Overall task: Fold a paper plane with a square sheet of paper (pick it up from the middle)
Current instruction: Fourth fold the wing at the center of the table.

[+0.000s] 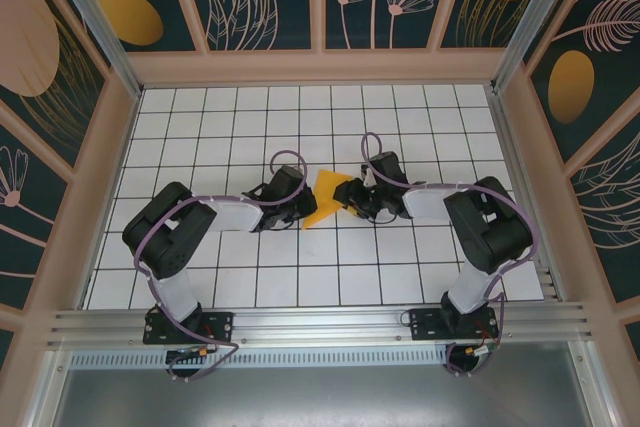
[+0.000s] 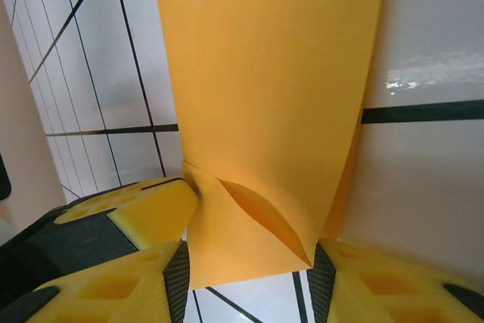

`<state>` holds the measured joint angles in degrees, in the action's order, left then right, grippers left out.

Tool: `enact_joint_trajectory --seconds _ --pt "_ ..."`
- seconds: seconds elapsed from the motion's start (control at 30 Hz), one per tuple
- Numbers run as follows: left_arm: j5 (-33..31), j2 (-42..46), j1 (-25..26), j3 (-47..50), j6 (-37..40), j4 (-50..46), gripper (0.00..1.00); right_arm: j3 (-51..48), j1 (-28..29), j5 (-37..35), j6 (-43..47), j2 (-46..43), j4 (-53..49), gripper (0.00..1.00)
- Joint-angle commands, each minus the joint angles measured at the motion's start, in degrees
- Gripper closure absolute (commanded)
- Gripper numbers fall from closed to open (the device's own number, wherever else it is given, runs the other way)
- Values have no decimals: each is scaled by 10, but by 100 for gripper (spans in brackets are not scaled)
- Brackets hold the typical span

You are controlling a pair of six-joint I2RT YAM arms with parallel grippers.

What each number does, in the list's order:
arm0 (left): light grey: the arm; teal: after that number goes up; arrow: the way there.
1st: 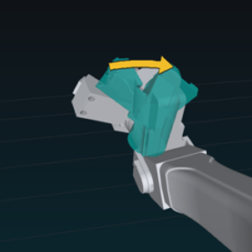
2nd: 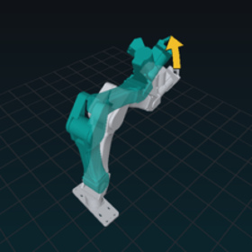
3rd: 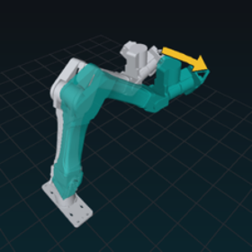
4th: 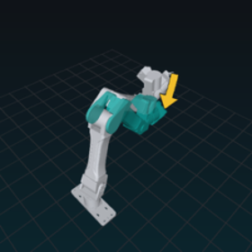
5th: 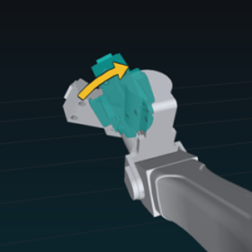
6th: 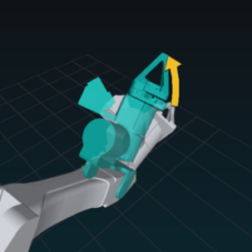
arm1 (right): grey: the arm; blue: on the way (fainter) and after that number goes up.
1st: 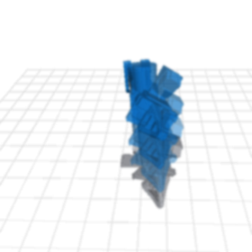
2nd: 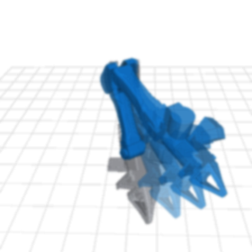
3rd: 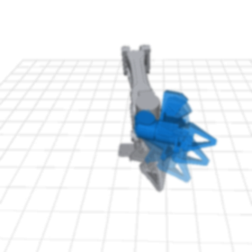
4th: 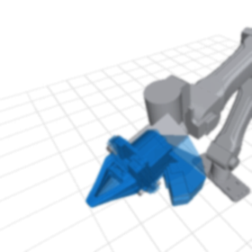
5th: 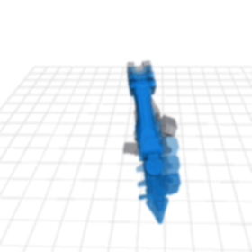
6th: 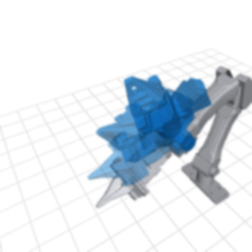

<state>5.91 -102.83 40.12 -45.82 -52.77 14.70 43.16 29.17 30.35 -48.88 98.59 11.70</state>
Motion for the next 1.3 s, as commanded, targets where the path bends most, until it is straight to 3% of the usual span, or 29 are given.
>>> enact_joint_trajectory --seconds 0.0,0.57,0.77,0.9,1.13,1.27 --pt "-3 -6 -1 1 -6 -9 95 17 5 20 -9 10 16 54" --pt "-8 9 0 -1 6 -14 93 -10 10 61 -102 35 87 71" --pt "-14 28 0 0 20 -16 89 -11 7 53 -122 41 93 91" --pt "-27 67 -1 1 47 -23 83 -6 6 10 -123 15 59 100" --pt "-19 129 -1 28 172 13 71 19 6 -30 -119 -19 13 100" --pt "-12 162 0 86 250 102 50 33 7 -28 -137 -12 10 100"
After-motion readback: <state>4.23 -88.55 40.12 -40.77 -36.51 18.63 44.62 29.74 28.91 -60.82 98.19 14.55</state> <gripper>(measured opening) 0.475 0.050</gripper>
